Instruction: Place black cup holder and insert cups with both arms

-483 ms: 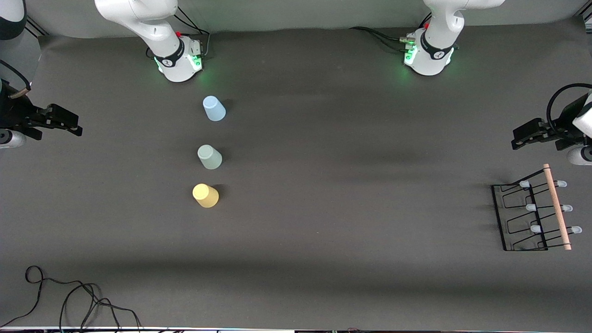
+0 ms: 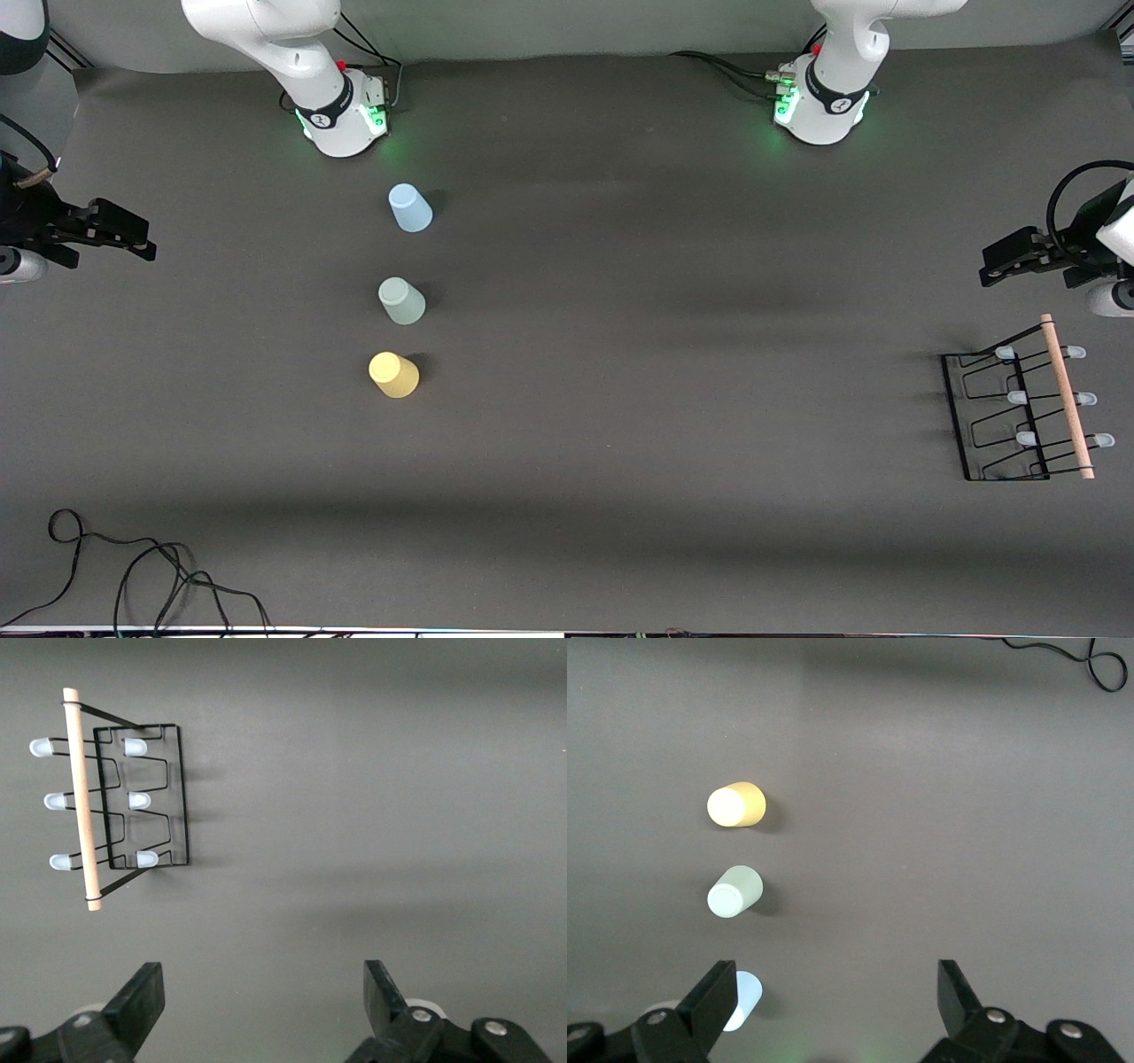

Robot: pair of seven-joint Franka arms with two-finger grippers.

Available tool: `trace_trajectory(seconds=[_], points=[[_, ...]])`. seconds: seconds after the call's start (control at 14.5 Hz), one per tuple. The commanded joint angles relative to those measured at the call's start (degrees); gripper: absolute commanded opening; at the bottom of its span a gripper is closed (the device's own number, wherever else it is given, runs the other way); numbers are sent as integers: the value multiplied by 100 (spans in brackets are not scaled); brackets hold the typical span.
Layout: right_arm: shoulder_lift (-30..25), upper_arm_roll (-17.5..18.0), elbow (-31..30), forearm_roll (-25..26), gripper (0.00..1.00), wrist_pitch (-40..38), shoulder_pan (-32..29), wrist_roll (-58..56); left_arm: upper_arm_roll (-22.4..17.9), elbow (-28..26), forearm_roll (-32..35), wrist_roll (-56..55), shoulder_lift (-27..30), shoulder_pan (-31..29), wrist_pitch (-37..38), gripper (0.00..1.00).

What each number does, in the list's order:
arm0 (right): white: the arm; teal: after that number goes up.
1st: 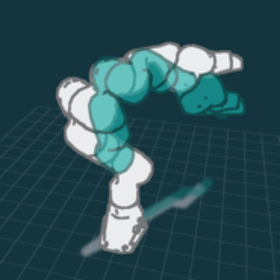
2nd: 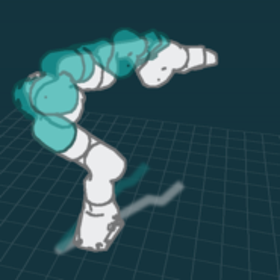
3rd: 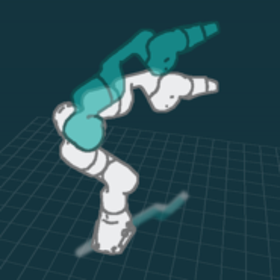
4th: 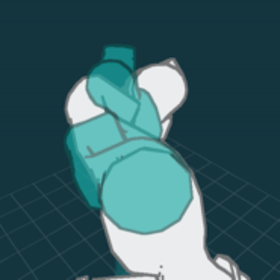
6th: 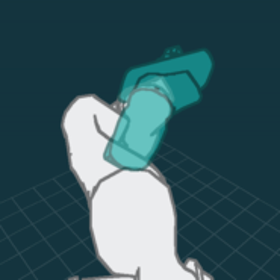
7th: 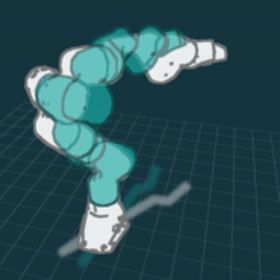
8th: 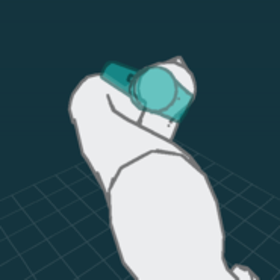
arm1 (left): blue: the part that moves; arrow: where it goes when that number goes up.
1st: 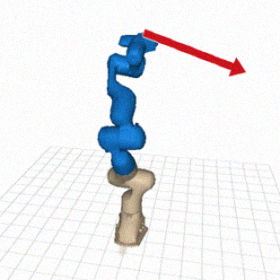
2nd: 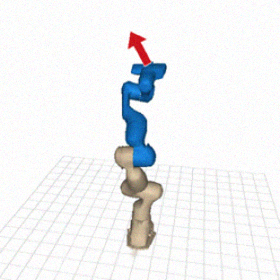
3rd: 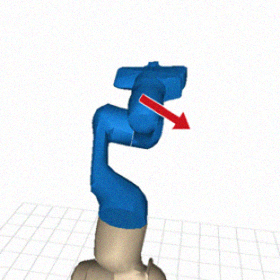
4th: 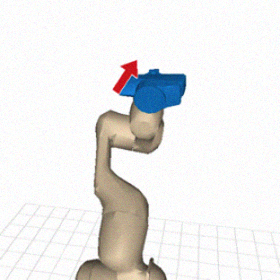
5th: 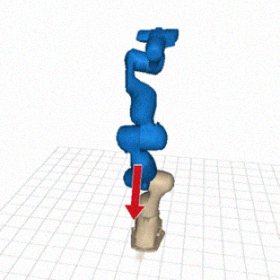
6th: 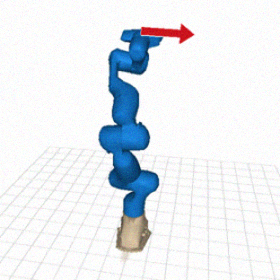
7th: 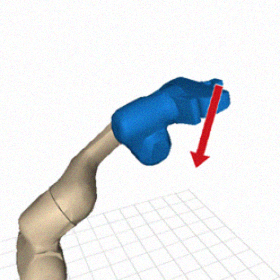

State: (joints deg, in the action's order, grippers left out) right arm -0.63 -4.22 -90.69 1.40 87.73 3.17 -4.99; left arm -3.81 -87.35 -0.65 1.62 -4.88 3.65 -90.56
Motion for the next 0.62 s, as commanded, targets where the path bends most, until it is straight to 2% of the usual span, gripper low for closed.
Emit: trace_trajectory(seconds=[0.0, 0.21, 0.55], points=[[72, -35, 122, 36, 100, -54, 43, 15, -67, -11, 74, 66, -197, -101, -110, 100], [63, -35, 96, 27, 100, -54, 34, 15, -76, 16, 92, 66, -653, -295, -417, 100], [46, -44, 78, 27, 100, -55, 34, 24, -76, 60, 162, 206, -1374, -848, -1339, 100]])
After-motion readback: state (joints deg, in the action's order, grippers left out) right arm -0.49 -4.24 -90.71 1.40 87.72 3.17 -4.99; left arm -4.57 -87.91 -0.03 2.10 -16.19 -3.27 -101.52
